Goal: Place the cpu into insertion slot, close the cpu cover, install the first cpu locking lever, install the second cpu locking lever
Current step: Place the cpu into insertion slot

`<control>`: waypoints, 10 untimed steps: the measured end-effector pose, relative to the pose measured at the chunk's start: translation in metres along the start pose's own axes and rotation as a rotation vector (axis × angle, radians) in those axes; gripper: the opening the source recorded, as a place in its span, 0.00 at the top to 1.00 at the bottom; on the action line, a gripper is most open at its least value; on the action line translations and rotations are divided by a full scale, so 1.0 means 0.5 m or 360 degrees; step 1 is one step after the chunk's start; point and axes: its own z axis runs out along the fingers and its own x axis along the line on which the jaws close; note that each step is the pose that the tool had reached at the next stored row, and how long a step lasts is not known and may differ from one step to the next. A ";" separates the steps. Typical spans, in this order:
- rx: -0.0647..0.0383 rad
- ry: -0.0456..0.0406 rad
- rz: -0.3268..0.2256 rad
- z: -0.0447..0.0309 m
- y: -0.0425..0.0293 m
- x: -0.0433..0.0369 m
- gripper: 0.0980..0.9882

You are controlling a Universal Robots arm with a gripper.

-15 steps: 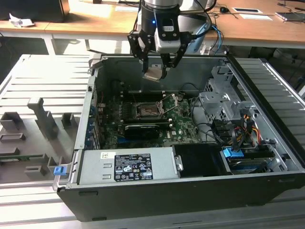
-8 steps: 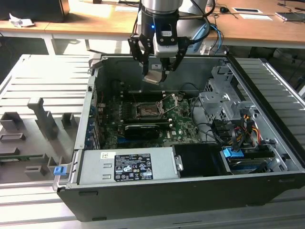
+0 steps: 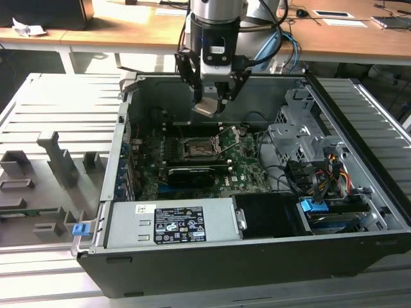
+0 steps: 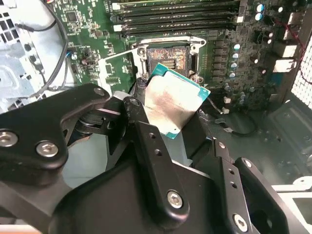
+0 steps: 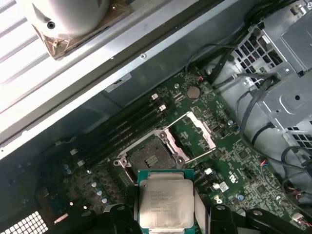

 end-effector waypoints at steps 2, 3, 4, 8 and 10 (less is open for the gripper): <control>-0.0001 -0.0004 0.0050 0.002 0.000 0.000 0.50; -0.0002 -0.0007 0.0083 0.004 0.000 0.000 0.50; -0.0002 -0.0011 0.0119 0.006 -0.001 0.000 0.50; -0.0002 -0.0020 0.0205 0.021 -0.002 0.000 0.50; -0.0004 -0.0026 0.0271 0.024 -0.002 0.000 0.50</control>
